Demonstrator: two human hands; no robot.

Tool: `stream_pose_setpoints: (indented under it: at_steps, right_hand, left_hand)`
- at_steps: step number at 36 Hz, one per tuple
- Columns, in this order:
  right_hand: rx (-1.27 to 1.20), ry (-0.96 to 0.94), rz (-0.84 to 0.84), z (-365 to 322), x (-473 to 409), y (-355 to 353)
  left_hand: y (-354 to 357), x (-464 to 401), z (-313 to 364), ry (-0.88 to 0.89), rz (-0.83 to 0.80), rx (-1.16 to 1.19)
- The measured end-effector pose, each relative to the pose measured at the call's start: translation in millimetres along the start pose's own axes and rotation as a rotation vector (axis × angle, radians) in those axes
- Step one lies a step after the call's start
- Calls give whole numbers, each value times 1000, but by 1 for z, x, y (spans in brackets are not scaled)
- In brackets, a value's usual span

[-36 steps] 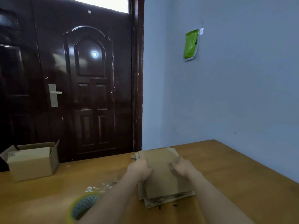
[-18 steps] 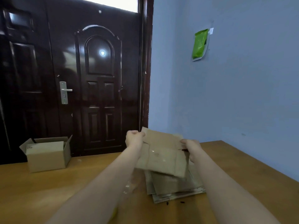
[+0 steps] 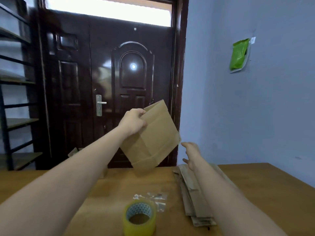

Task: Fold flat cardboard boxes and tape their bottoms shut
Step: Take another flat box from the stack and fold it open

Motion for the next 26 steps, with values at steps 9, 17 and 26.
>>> stream_pose_setpoints:
  at_steps: [9,17,26]
  right_hand:
    - [256,-151,-304,3,20,93]
    - [387,-106,-412,41,39,139]
    - [378,-110,-398,58,35,143]
  left_hand:
    - [-27,30,-56,47,-165,-492]
    - [-7,67,-114,28,-328,-526]
    - [-21,77,-139,233,-29,-468]
Point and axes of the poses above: each hand's wrist, its own x-axis away from the middle knuckle, its own y-axis out of the palm, z = x × y, the point moved 5 cm from there along -x, towards the middle knuckle
